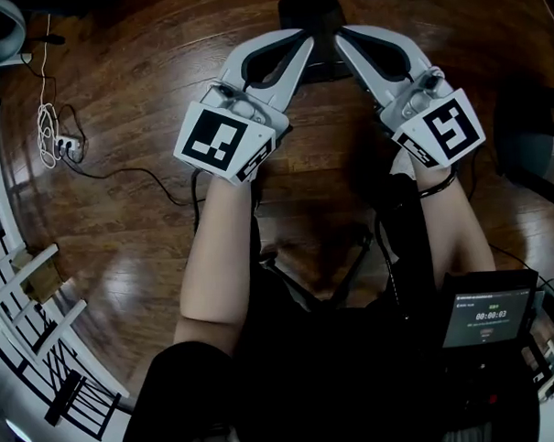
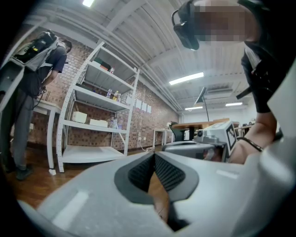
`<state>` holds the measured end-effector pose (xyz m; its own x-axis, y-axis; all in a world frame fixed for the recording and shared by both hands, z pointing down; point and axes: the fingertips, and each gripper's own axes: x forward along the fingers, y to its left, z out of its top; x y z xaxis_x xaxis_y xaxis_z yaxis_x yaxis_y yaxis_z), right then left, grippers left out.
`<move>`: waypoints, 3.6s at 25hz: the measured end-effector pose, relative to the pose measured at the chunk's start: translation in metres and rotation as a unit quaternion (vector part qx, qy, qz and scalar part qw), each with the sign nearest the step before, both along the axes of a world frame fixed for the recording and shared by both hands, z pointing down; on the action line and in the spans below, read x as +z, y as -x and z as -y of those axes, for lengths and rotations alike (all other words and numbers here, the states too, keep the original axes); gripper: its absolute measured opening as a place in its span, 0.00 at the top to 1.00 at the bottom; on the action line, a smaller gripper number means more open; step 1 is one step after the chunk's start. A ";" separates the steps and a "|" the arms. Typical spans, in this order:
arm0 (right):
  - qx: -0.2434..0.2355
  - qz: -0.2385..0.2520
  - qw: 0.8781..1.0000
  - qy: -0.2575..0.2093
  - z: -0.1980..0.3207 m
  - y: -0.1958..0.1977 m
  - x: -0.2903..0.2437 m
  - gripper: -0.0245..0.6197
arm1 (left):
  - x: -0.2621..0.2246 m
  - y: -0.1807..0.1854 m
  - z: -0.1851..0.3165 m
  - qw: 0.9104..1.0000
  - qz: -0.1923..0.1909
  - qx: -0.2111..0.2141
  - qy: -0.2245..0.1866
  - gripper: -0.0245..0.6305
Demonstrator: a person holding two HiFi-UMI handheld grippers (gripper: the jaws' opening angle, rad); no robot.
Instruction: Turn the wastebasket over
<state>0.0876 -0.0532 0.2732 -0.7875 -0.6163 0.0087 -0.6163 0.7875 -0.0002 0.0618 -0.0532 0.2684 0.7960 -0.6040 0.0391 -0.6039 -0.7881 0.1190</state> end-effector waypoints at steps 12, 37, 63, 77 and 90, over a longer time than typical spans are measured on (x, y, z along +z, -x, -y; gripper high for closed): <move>-0.007 0.007 1.000 0.006 0.075 -0.008 0.000 0.95 | 0.006 -0.017 0.068 1.000 0.001 -0.007 0.001 0.96; 0.066 0.034 0.992 0.100 0.108 -0.034 0.075 0.95 | -0.006 -0.008 0.086 0.999 -0.020 -0.026 -0.009 0.96; 0.268 0.352 0.708 0.550 0.016 -0.063 0.388 0.67 | -0.010 -0.001 0.089 0.998 -0.046 -0.029 -0.009 0.96; 0.241 0.418 0.688 0.543 0.035 -0.051 0.408 0.62 | -0.008 0.006 0.095 0.998 -0.050 -0.034 -0.003 0.96; 0.223 0.490 0.665 0.518 0.054 -0.046 0.398 0.75 | -0.015 0.012 0.095 0.997 -0.055 -0.044 -0.004 0.96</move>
<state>0.1335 -0.1067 0.6713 -0.4692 -0.8533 0.2277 -0.0930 -0.2087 -0.9736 0.0497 -0.1483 0.2539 0.7391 -0.6716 -0.0513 -0.6543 -0.7340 0.1823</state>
